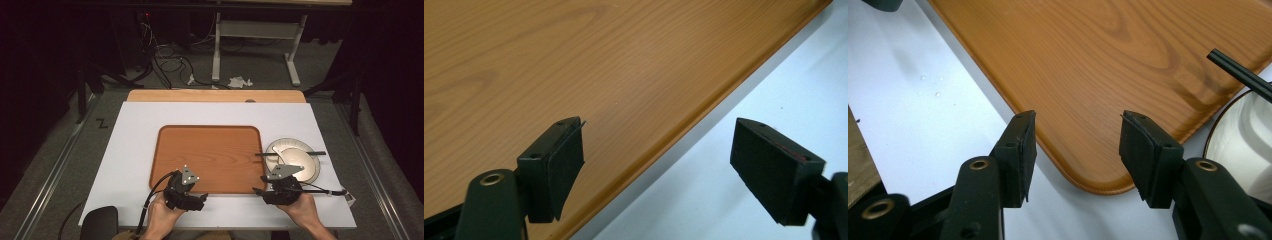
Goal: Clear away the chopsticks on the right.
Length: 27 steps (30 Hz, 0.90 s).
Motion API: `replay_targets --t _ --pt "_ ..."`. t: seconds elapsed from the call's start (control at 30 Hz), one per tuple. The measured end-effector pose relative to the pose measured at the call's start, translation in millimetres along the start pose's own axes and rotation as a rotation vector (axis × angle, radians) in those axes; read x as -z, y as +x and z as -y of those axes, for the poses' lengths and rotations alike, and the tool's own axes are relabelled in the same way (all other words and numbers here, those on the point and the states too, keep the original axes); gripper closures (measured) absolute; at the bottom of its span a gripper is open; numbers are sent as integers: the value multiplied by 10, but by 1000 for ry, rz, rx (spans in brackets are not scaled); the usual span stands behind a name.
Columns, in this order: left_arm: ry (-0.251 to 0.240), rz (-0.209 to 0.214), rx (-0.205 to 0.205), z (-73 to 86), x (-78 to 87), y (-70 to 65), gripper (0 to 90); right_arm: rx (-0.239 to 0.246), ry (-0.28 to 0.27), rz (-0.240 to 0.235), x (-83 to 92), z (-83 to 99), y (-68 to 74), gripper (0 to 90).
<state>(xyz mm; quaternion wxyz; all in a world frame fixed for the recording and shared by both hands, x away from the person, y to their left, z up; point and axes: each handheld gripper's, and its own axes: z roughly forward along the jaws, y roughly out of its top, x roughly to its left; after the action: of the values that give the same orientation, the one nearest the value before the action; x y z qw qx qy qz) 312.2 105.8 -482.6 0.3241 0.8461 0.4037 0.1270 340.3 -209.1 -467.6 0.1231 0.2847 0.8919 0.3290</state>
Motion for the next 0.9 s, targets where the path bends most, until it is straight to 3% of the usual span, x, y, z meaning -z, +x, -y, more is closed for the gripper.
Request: replay_targets --t 0.6,0.9 --pt "4 3 0 3 -5 -6 216 11 -10 -3 60 4 -7 506" --pt "5 2 -1 4 -1 -3 217 -7 -37 5 146 -10 -45 521"
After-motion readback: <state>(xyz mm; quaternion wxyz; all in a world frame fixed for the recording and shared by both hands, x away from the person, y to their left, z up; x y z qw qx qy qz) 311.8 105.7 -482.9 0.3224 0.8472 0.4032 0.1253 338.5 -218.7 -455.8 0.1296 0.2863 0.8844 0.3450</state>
